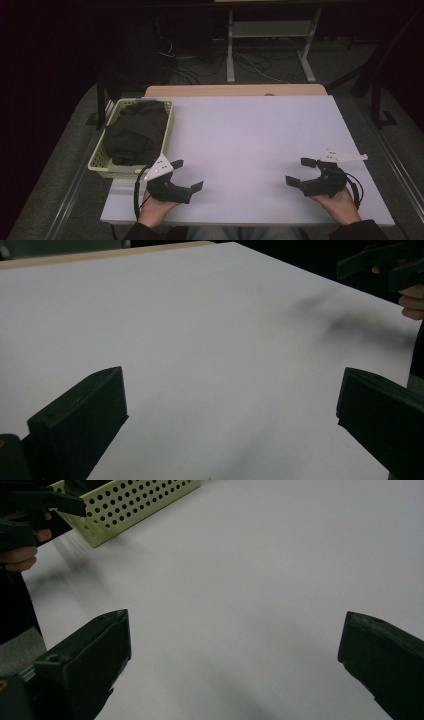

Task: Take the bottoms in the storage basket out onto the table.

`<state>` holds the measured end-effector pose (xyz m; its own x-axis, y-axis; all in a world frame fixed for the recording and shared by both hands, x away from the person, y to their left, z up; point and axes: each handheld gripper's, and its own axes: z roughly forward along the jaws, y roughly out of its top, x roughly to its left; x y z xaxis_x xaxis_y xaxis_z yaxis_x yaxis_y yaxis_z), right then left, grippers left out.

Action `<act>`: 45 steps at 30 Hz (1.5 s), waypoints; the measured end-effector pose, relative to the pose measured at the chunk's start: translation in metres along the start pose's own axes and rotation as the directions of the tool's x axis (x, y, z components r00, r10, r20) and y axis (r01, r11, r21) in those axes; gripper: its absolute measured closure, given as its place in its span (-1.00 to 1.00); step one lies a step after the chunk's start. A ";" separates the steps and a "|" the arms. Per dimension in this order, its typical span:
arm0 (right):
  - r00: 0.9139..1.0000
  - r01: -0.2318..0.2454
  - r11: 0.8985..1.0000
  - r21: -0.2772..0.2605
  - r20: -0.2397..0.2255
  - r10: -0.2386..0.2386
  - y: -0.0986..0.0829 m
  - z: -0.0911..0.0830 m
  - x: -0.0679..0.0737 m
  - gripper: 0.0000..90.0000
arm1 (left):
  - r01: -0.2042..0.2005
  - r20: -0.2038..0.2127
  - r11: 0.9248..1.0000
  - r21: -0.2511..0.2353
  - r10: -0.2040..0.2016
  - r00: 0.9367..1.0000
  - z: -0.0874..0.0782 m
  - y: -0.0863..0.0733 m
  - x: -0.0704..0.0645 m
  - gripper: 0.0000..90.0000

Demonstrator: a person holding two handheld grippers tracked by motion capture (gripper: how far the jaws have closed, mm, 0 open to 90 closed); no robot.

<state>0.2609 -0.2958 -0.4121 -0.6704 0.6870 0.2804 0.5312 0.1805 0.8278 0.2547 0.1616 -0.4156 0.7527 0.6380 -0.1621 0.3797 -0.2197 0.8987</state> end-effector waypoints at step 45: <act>1.000 0.010 0.999 0.046 -0.010 -0.010 -0.005 0.002 0.001 -1.00 | 0.003 0.004 0.990 0.139 -0.004 1.000 -0.001 0.019 -0.002 -1.00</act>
<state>0.2587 -0.2948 -0.4172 -0.6808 0.6781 0.2769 0.5475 0.2199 0.8074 0.2599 0.1566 -0.3982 0.7536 0.6357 -0.1673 0.4534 -0.3183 0.8325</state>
